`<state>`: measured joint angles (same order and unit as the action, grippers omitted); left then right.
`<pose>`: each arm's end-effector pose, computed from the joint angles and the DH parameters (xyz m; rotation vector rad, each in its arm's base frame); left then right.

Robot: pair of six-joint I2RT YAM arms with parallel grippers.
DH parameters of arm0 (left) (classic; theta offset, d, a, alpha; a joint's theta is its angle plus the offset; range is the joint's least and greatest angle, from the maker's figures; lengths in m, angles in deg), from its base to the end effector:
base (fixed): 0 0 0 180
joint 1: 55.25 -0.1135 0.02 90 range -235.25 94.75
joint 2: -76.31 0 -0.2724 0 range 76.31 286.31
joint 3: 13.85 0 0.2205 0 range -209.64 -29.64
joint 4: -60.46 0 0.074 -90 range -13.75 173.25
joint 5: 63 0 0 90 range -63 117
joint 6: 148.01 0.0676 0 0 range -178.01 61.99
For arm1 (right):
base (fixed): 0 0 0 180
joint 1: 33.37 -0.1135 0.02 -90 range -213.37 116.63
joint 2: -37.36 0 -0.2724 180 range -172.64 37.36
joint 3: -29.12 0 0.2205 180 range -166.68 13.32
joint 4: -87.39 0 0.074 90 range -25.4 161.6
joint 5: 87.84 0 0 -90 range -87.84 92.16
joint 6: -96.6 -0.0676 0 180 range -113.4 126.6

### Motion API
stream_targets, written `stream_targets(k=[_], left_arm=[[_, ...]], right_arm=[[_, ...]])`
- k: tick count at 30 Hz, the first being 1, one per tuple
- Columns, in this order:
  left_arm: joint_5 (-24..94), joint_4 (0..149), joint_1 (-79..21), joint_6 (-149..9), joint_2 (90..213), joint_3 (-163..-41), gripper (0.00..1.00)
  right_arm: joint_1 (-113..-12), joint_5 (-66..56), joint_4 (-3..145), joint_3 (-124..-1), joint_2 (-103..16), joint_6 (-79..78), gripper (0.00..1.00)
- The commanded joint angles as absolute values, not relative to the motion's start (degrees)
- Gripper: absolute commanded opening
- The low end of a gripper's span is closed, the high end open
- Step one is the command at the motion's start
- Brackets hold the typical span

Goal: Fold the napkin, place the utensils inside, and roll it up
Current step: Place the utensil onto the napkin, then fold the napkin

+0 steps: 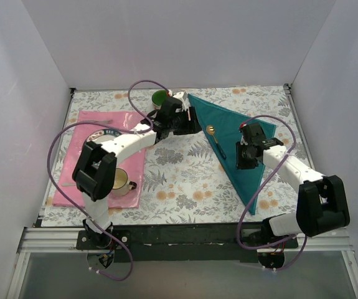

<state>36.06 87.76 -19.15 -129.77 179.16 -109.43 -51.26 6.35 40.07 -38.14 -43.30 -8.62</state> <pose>0.3292 -0.2532 0.2713 -0.6519 2.3591 -1.1525 0.2484 0.0750 0.2078 -0.0361 2.6294 0.1035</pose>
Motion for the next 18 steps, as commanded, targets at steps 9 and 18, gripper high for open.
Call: stream_targets(k=[9,18], left_arm=[[17.6,80.5,-18.9,-117.9,207.3,-139.4,0.48],[13.6,74.8,-19.0,-104.9,221.1,-151.5,0.43]], right_arm=[[-51.4,0.1,43.7,-36.9,-34.0,-8.4,0.29],[-51.4,1.6,41.1,-39.6,-33.0,-6.6,0.29]])
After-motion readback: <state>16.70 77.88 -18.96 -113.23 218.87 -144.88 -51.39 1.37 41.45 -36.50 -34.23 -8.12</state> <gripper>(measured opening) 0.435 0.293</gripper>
